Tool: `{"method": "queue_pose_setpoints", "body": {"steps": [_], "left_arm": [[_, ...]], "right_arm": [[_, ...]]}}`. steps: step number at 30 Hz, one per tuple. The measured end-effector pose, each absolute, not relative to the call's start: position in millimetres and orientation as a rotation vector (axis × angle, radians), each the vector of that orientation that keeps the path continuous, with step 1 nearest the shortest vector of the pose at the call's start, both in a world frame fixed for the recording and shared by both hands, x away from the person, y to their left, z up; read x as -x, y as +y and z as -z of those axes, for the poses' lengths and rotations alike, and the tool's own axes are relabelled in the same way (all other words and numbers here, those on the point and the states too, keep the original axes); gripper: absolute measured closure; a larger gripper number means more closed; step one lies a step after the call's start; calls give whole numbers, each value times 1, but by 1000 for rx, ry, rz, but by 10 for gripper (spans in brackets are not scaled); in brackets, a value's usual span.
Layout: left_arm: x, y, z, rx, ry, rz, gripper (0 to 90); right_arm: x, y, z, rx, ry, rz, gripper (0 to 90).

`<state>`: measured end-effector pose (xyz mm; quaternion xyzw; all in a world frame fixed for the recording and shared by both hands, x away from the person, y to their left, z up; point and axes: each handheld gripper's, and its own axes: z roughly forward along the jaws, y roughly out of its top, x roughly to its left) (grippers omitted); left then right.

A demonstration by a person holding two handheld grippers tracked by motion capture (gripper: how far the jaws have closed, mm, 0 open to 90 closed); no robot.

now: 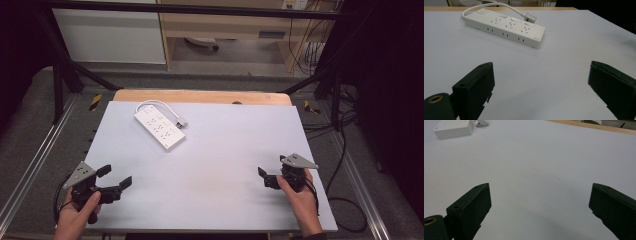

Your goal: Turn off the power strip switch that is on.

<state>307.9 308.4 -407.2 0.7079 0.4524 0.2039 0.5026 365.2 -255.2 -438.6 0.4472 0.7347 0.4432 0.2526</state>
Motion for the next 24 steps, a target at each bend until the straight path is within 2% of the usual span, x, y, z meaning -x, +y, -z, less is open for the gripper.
{"method": "queue_pose_setpoints", "body": {"steps": [17, 24], "left_arm": [[-309, 308, 405, -1685, 1104, -488, 53], [-320, 305, 404, -1727, 1135, -482, 64]], "right_arm": [[-363, -252, 437, -1215, 1993, -1185, 42], [-364, -251, 438, -1214, 2006, -1188, 41]]}}
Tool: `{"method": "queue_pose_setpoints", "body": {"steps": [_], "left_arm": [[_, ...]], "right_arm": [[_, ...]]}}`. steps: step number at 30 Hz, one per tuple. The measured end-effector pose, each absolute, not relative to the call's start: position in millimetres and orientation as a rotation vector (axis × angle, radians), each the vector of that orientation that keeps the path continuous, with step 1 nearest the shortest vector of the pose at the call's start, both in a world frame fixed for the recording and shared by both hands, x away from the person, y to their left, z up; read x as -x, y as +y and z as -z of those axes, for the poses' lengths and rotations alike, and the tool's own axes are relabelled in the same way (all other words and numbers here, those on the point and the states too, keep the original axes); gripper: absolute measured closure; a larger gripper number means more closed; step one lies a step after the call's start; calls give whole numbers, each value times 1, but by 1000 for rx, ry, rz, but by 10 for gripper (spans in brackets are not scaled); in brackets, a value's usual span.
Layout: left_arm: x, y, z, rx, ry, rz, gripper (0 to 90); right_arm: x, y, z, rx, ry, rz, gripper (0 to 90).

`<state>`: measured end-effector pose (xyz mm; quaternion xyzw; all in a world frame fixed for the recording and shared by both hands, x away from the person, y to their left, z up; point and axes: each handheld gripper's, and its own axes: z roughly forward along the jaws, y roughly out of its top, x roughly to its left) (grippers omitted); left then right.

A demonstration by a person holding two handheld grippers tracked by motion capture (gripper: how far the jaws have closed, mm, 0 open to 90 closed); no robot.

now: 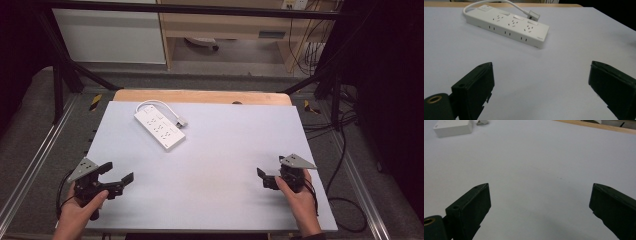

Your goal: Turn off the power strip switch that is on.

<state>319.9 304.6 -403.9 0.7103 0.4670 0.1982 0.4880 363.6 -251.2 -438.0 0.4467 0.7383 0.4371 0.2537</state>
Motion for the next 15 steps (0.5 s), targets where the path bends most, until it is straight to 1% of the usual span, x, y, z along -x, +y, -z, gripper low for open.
{"method": "queue_pose_setpoints", "body": {"steps": [8, 9, 15], "left_arm": [[-346, 303, 397, -1784, 1153, -440, 74], [-353, 302, 395, -1789, 1154, -419, 76], [-364, 295, 386, -1825, 1131, -429, 78]], "right_arm": [[-362, -251, 438, -1223, 2016, -1177, 42], [-363, -251, 439, -1225, 2019, -1178, 42], [-362, -249, 439, -1226, 2024, -1179, 41]]}}
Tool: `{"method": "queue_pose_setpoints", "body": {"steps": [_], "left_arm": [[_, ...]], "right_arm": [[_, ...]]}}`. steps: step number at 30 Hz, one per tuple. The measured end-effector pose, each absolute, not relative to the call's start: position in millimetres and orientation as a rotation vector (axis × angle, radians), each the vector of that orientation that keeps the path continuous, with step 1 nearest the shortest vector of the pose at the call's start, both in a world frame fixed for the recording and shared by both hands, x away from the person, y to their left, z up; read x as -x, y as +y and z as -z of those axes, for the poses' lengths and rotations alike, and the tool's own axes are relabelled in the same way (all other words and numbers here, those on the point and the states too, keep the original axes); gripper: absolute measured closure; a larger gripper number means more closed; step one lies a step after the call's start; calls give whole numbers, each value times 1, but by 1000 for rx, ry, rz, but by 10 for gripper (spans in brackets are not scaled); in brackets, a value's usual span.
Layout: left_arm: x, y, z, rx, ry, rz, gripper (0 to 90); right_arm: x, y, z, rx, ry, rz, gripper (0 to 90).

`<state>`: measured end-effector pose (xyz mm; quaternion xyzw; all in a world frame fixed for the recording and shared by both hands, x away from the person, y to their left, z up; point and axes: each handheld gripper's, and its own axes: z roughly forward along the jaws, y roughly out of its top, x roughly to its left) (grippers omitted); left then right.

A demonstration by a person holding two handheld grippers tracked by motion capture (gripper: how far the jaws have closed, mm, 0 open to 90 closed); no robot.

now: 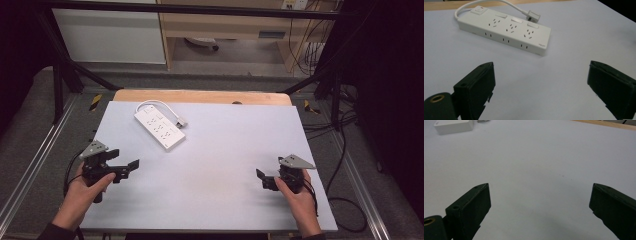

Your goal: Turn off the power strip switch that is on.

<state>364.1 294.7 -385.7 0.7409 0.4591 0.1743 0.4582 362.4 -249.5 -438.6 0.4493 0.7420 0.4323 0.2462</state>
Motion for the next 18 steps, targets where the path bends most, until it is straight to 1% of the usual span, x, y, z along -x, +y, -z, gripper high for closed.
{"method": "queue_pose_setpoints", "body": {"steps": [18], "left_arm": [[-388, 279, 371, -1821, 1082, -401, 77]], "right_arm": [[-361, -250, 438, -1226, 2019, -1177, 39]]}}
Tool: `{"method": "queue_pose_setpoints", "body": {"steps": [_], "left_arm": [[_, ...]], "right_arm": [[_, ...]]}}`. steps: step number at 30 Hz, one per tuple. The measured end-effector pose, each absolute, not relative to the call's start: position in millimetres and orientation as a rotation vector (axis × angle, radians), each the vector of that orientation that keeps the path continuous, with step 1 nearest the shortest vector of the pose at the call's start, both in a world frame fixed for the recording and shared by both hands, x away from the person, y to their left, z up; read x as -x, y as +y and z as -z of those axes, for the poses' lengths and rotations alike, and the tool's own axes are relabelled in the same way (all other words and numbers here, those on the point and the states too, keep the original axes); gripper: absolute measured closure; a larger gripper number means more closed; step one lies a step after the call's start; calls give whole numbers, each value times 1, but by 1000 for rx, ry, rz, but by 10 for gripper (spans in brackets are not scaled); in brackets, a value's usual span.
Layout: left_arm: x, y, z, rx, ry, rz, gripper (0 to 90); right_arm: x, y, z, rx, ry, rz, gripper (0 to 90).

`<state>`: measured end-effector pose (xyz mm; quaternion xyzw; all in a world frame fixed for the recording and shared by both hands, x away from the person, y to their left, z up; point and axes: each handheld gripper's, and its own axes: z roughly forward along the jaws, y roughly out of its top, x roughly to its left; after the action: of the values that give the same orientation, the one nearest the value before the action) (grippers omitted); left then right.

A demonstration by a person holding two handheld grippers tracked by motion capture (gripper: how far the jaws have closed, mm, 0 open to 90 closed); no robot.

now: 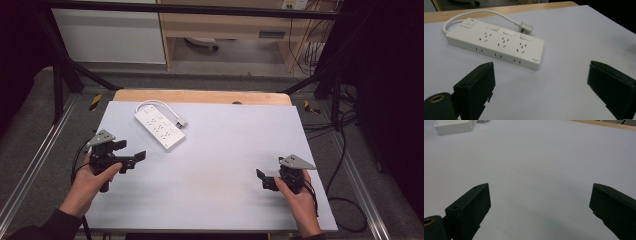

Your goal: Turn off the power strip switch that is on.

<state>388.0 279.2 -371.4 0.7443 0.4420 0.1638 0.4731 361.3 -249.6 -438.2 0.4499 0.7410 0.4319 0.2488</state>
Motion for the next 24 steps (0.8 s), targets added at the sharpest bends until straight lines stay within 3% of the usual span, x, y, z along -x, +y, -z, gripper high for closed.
{"method": "queue_pose_setpoints", "body": {"steps": [24], "left_arm": [[-426, 265, 365, -1881, 1093, -384, 99]], "right_arm": [[-360, -251, 437, -1232, 2014, -1181, 40]]}}
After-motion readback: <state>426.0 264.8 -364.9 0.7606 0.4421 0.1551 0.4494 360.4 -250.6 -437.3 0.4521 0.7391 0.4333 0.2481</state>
